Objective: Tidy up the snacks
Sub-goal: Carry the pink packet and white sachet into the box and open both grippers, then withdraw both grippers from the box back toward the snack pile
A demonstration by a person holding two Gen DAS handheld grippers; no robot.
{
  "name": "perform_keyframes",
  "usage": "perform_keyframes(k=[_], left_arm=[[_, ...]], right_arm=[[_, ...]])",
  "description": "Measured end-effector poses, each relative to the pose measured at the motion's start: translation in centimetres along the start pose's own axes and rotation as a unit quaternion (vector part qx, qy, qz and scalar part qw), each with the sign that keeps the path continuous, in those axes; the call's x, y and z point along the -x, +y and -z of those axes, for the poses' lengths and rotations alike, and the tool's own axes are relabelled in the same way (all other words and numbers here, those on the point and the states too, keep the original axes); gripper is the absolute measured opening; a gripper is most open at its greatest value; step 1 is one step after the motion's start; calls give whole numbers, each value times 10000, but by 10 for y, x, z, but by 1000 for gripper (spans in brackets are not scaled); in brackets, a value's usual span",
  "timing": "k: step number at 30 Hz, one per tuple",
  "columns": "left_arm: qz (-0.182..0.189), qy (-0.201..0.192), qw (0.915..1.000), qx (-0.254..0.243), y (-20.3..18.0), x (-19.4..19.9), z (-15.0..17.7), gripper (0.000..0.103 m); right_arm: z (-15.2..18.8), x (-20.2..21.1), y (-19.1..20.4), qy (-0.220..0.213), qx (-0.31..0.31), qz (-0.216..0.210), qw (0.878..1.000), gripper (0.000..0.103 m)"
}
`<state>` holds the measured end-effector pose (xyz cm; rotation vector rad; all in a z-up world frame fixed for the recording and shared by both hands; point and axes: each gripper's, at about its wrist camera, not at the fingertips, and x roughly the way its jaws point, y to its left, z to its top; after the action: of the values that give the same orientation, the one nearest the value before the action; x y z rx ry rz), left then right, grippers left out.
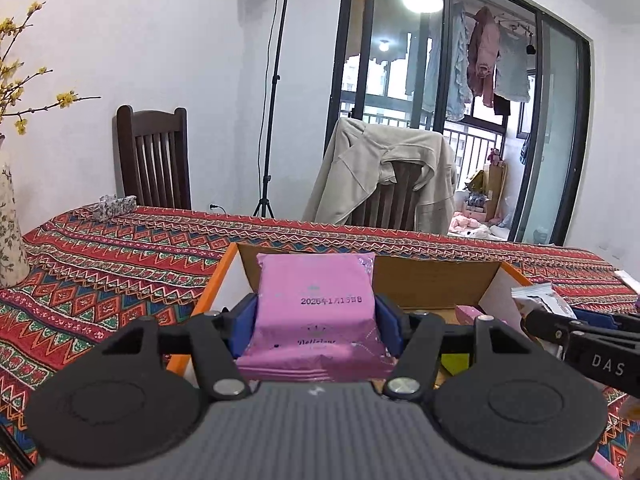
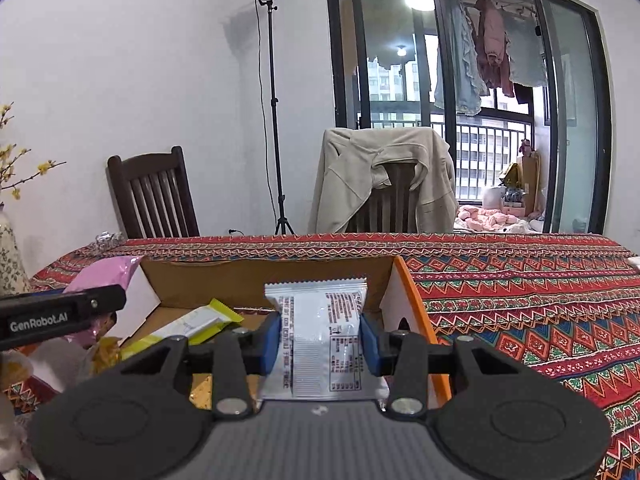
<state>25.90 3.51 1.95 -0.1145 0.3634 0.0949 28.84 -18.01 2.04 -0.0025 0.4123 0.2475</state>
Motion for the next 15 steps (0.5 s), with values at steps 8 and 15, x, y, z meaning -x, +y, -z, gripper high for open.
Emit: perform_keyframes(k=[8,15], left_arm=[[59,-177,9998,66,2,7,0,71],[-67,-586,9975,394,12,26,-3,103]], right_arm=[[-1,2,-3,8,-35,-32,10000,57],[-5,15,-7,-168,-168,72,9997,103]])
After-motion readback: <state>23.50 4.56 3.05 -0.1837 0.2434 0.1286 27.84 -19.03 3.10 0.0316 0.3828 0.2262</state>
